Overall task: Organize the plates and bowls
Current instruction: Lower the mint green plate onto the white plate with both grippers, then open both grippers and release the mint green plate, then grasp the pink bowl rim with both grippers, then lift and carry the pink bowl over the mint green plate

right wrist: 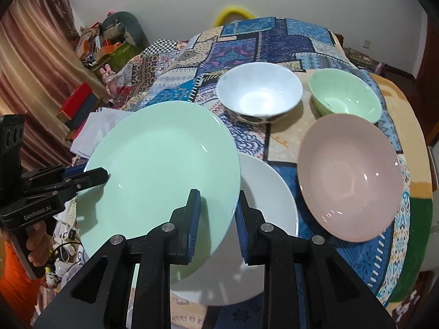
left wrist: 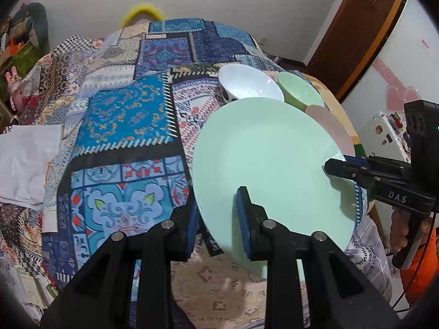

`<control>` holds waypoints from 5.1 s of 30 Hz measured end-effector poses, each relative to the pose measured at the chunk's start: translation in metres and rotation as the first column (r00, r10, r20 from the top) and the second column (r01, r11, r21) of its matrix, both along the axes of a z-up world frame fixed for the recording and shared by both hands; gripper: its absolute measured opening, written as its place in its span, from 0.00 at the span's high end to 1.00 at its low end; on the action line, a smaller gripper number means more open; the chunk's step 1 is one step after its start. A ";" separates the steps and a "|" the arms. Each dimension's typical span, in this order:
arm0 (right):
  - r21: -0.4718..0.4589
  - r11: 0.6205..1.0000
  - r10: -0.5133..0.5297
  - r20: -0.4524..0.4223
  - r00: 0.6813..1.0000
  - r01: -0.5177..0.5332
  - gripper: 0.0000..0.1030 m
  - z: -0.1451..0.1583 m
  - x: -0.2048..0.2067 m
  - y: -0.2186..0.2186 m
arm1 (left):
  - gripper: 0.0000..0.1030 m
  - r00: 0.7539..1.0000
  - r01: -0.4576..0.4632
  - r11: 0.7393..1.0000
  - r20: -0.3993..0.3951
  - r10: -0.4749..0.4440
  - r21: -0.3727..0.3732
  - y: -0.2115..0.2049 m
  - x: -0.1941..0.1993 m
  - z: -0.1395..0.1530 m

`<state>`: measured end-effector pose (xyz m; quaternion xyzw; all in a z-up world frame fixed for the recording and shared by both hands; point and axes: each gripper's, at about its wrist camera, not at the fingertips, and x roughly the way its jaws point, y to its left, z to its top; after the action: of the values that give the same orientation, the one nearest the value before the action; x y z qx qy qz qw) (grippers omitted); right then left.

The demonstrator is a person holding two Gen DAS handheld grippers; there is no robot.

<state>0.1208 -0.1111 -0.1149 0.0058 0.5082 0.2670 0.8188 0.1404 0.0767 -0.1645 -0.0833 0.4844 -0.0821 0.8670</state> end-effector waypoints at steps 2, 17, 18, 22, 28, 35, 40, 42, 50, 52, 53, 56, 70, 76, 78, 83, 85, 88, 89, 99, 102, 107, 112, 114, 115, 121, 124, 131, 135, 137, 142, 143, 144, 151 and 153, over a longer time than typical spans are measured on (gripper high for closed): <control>0.000 1.000 -0.005 -0.006 1.000 0.005 0.78 -0.002 -0.002 -0.004 | 0.74 1.000 0.006 1.000 -0.010 -0.006 -0.005 -0.005 0.000 -0.004; -0.028 0.999 -0.035 -0.050 0.998 0.034 0.78 -0.026 -0.009 -0.028 | 0.74 0.995 0.041 0.999 -0.093 -0.042 -0.015 -0.031 0.005 -0.039; -0.031 0.999 -0.036 -0.052 0.998 0.034 0.78 -0.028 -0.009 -0.029 | 0.74 0.994 0.043 0.999 -0.097 -0.044 -0.014 -0.032 0.006 -0.041; -0.028 0.999 -0.044 -0.077 0.996 0.042 0.78 -0.036 -0.009 -0.036 | 0.74 0.992 0.048 0.999 -0.116 -0.049 -0.011 -0.036 0.008 -0.050; -0.028 0.998 -0.053 -0.100 0.994 0.051 0.78 -0.043 -0.010 -0.041 | 0.74 0.989 0.060 0.998 -0.132 -0.060 0.001 -0.040 0.013 -0.059; -0.015 0.998 -0.067 -0.112 0.991 0.066 0.78 -0.046 -0.006 -0.045 | 0.74 0.989 0.059 0.998 -0.133 -0.057 0.012 -0.043 0.019 -0.061; -0.010 0.998 -0.069 -0.112 0.991 0.068 0.78 -0.046 -0.007 -0.046 | 0.74 0.989 0.053 0.999 -0.137 -0.052 0.007 -0.043 0.023 -0.062; -0.013 0.998 -0.068 -0.110 0.992 0.067 0.78 -0.046 -0.007 -0.046 | 0.74 0.989 0.055 0.998 -0.136 -0.054 0.008 -0.043 0.023 -0.062; -0.015 0.998 -0.064 -0.106 0.992 0.062 0.78 -0.045 -0.008 -0.045 | 0.74 0.989 0.075 0.997 -0.130 -0.072 0.020 -0.045 0.022 -0.064; -0.017 0.998 -0.064 -0.104 0.993 0.062 0.78 -0.044 -0.007 -0.045 | 0.74 0.989 0.077 0.997 -0.129 -0.073 0.023 -0.046 0.022 -0.065; -0.017 0.998 -0.064 -0.104 0.992 0.063 0.78 -0.044 -0.007 -0.045 | 0.74 0.989 0.078 0.997 -0.128 -0.074 0.026 -0.046 0.022 -0.065; -0.014 0.998 -0.065 -0.107 0.992 0.064 0.78 -0.044 -0.007 -0.046 | 0.74 0.989 0.084 0.995 -0.123 -0.078 0.045 -0.046 0.022 -0.065; -0.053 0.996 -0.071 -0.092 0.993 0.066 0.75 -0.046 -0.009 -0.049 | 0.75 0.990 0.082 0.993 -0.121 -0.072 0.082 -0.048 0.021 -0.065; -0.065 0.996 -0.069 -0.053 0.996 0.066 0.75 -0.037 -0.011 -0.052 | 0.74 0.995 0.066 0.994 -0.086 -0.058 0.087 -0.047 0.019 -0.046; -0.065 0.996 -0.070 -0.031 0.997 0.068 0.75 -0.030 -0.013 -0.054 | 0.74 0.996 0.062 0.994 -0.069 -0.057 0.084 -0.049 0.019 -0.037; -0.059 0.994 -0.086 0.036 0.996 0.088 0.75 -0.011 -0.015 -0.062 | 0.53 0.998 0.058 0.996 0.001 -0.059 0.074 -0.062 0.019 -0.007; -0.064 0.993 -0.094 0.078 0.993 0.099 0.74 0.000 -0.017 -0.067 | 0.48 0.997 0.062 0.996 0.035 -0.064 0.070 -0.069 0.020 0.003; -0.057 0.992 -0.106 0.112 0.988 0.113 0.73 0.011 -0.015 -0.073 | 0.39 0.995 0.070 0.996 0.071 -0.074 0.060 -0.082 0.025 0.016; -0.056 0.991 -0.115 0.127 0.985 0.123 0.71 0.014 -0.015 -0.076 | 0.37 0.994 0.073 0.996 0.080 -0.077 0.051 -0.086 0.027 0.019; -0.055 0.968 -0.225 0.223 0.948 0.243 0.41 0.030 0.003 -0.116 | 0.24 0.986 0.124 0.991 0.105 -0.129 0.047 -0.130 0.066 0.022; -0.059 0.959 -0.259 0.223 0.940 0.279 0.38 0.025 0.012 -0.130 | 0.23 0.987 0.136 0.990 0.082 -0.140 0.046 -0.141 0.080 0.011; -0.075 0.942 -0.307 0.204 0.930 0.328 0.32 0.010 0.026 -0.146 | 0.23 0.988 0.145 0.988 0.042 -0.147 0.060 -0.157 0.102 -0.009; -0.080 0.936 -0.326 0.159 0.932 0.342 0.32 -0.013 0.040 -0.153 | 0.23 0.986 0.164 0.984 -0.006 -0.164 0.070 -0.173 0.125 -0.034; -0.082 0.937 -0.327 0.146 0.934 0.341 0.32 -0.018 0.042 -0.155 | 0.23 0.986 0.165 0.984 -0.025 -0.164 0.068 -0.177 0.133 -0.042; -0.083 0.937 -0.325 0.142 0.935 0.338 0.32 -0.021 0.043 -0.156 | 0.23 0.986 0.166 0.984 -0.030 -0.164 0.066 -0.178 0.135 -0.045; -0.075 0.940 -0.324 0.122 0.938 0.334 0.43 -0.031 0.046 -0.158 | 0.34 0.985 0.165 0.984 -0.066 -0.161 0.060 -0.185 0.149 -0.064; -0.052 0.942 -0.326 0.096 0.941 0.332 0.52 -0.036 0.049 -0.161 | 0.47 0.982 0.174 0.983 -0.086 -0.170 0.054 -0.187 0.153 -0.071; -0.016 0.947 -0.319 0.050 0.946 0.320 0.73 -0.045 0.052 -0.162 | 0.77 0.974 0.199 0.980 -0.116 -0.195 0.020 -0.191 0.156 -0.082; -0.006 0.953 -0.302 0.015 0.953 0.302 0.80 -0.053 0.053 -0.158 | 0.87 0.970 0.218 0.976 -0.112 -0.216 0.003 -0.194 0.154 -0.083; 0.005 0.952 -0.307 -0.001 0.952 0.307 0.82 -0.056 0.053 -0.158 | 0.87 0.971 0.216 0.976 -0.108 -0.213 0.013 -0.195 0.154 -0.082; 0.034 0.945 -0.325 -0.010 0.946 0.325 0.83 -0.053 0.052 -0.162 | 0.88 0.972 0.208 0.978 -0.114 -0.205 0.018 -0.196 0.154 -0.081; 0.037 0.945 -0.326 -0.011 0.945 0.326 0.83 -0.052 0.053 -0.162 | 0.88 0.972 0.209 0.978 -0.116 -0.206 0.016 -0.196 0.154 -0.080; 0.037 0.944 -0.328 -0.010 0.945 0.328 0.83 -0.051 0.052 -0.162 | 0.88 0.972 0.209 0.978 -0.116 -0.206 0.012 -0.196 0.153 -0.079; 0.029 0.942 -0.333 0.004 0.943 0.333 0.83 -0.044 0.049 -0.162 | 0.88 0.974 0.210 0.978 -0.090 -0.209 0.006 -0.196 0.145 -0.068; 0.028 0.942 -0.335 0.012 0.942 0.334 0.83 -0.039 0.047 -0.161 | 0.88 0.974 0.213 0.977 -0.078 -0.212 0.008 -0.196 0.142 -0.063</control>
<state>0.1677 -0.2720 -0.1539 0.1002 0.4896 0.1308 0.8563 0.2823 -0.1189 -0.2273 -0.0268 0.5239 -0.1672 0.8348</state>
